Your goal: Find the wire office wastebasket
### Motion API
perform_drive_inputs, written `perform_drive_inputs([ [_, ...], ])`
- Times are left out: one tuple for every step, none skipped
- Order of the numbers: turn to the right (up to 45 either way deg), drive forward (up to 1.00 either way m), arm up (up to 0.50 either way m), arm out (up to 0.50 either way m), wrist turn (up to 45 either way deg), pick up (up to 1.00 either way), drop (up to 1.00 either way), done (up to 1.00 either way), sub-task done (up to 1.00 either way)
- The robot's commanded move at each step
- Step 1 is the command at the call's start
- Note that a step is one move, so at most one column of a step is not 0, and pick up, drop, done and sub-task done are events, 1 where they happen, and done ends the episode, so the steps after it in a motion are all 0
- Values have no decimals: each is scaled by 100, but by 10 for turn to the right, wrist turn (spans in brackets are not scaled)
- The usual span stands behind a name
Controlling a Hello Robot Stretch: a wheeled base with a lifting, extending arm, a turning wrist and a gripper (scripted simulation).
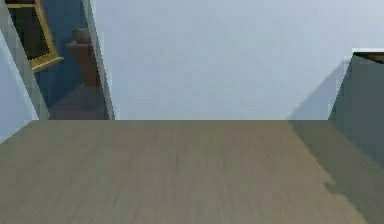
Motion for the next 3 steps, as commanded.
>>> perform_drive_inputs([
  [-330,0,0,0,0,0,0,0,0],
  [0,100,0,0,0,0,0,0,0],
  [0,100,0,0,0,0,0,0,0],
])
